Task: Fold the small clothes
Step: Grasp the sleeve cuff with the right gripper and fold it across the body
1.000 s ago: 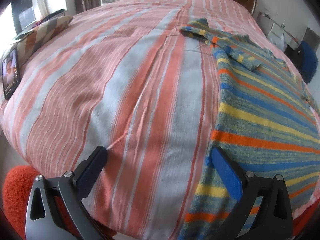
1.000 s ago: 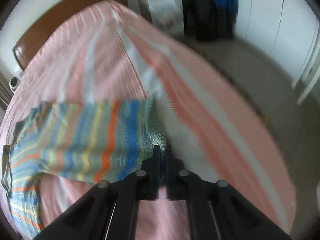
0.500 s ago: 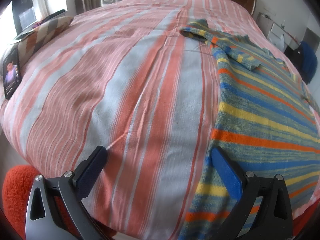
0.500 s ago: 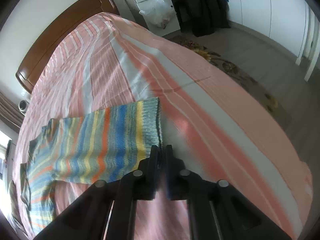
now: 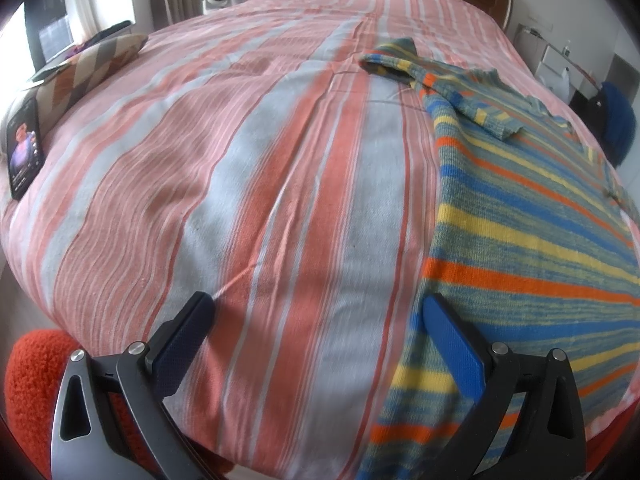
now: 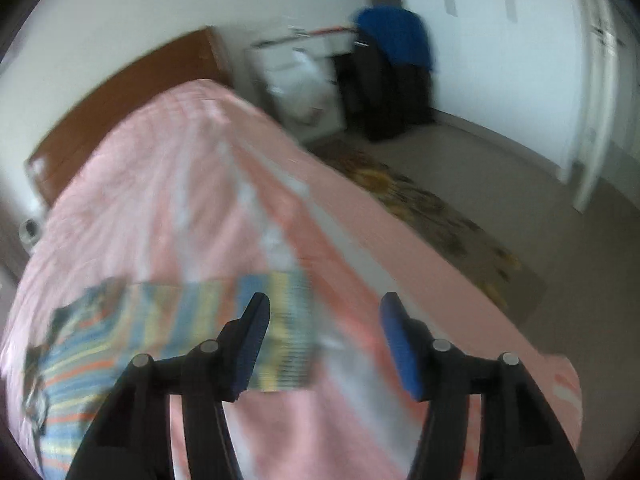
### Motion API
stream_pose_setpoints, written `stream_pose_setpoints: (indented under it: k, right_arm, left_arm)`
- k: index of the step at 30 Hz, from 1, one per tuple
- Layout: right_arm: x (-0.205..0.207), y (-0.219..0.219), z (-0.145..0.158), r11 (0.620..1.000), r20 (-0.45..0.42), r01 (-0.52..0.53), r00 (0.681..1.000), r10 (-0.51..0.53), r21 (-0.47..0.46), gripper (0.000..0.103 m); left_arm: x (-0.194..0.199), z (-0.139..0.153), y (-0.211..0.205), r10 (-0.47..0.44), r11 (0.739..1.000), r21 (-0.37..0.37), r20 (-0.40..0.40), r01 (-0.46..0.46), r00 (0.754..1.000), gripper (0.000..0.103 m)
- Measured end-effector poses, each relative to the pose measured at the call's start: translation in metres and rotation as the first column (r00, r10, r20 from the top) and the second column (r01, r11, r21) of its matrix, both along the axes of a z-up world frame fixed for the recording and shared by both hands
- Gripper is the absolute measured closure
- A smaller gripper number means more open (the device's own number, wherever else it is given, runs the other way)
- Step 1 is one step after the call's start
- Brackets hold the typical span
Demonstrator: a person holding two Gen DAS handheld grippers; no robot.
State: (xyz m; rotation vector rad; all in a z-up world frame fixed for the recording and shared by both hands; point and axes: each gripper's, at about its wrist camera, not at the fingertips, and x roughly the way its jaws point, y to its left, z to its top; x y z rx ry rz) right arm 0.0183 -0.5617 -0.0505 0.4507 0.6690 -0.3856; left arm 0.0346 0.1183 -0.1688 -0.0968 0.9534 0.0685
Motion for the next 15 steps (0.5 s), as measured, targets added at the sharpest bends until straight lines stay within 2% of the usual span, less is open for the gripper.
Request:
stream_pose_setpoints:
  k: [4,6,9,11,13,15]
  right_arm:
    - [0.024,0.03,0.0,0.981,0.014,-0.194,0.981,0.194,0.025,0.045]
    - [0.034,0.037,-0.011,0.973,-0.025,-0.23,0.973,0.231,0.037,0.045]
    - [0.04,0.03,-0.038,0.975,-0.107,-0.209,0.97,0.216,0.075,0.045]
    - [0.034,0.017,-0.055,0.985,-0.167,-0.143,0.973,0.157,0.096,0.045]
    - [0.018,0.002,-0.064,0.99,-0.174,-0.081,0.98,0.1,0.116,0.046]
    - [0.001,-0.005,-0.06,0.994,-0.166,-0.046,0.984,0.062,0.095,0.046]
  left_arm:
    - [0.0,0.0,0.0,0.0,1.0,0.0,0.001,0.0,1.0,0.0]
    - [-0.001,0.0,0.0,-0.002,1.0,0.001,0.003,0.002,1.0,0.0]
    - [-0.001,0.0,0.0,-0.008,1.0,0.005,0.006,0.008,1.0,0.0]
    - [-0.001,0.0,0.0,-0.011,1.0,0.011,0.007,0.011,1.0,0.0]
    - [-0.001,0.0,0.0,-0.014,1.0,0.011,0.006,0.014,1.0,0.0]
    - [0.001,0.002,0.002,-0.024,1.0,0.0,-0.012,0.024,1.0,0.0]
